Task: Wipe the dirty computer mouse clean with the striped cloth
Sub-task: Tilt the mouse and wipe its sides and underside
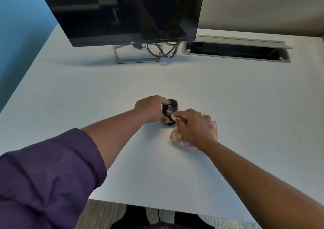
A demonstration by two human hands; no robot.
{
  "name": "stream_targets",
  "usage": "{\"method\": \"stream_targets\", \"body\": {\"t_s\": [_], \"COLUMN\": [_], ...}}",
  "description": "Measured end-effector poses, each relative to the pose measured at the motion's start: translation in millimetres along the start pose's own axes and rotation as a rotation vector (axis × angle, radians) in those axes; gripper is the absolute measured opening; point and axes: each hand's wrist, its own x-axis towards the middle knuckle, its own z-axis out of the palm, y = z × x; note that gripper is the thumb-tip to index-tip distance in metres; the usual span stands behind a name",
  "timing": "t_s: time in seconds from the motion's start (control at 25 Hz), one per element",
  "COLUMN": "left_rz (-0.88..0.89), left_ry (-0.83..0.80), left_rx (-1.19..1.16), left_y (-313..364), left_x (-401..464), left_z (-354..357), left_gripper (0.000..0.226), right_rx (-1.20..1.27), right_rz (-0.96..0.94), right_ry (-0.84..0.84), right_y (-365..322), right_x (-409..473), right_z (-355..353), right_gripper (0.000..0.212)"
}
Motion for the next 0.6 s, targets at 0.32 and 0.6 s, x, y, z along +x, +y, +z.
{"method": "stream_targets", "body": {"t_s": [0.32,0.6], "left_rz": [-0.006,-0.004], "left_ry": [-0.011,-0.014], "left_rx": [-0.055,-0.131], "left_y": [0.1,-4.6], "left_x": [0.3,2.5], "left_z": [-3.2,-2.2], "left_gripper": [0.066,0.071], "right_rx": [-0.12,-0.261], "right_rz": [-0.077,-0.071], "right_ry": [-0.101,-0.19], "right_y": [-29.9,-42.8], "right_x": [51.3,68.4], "right_z": [-25.6,-34.7], "right_gripper": [0.037,0.037]}}
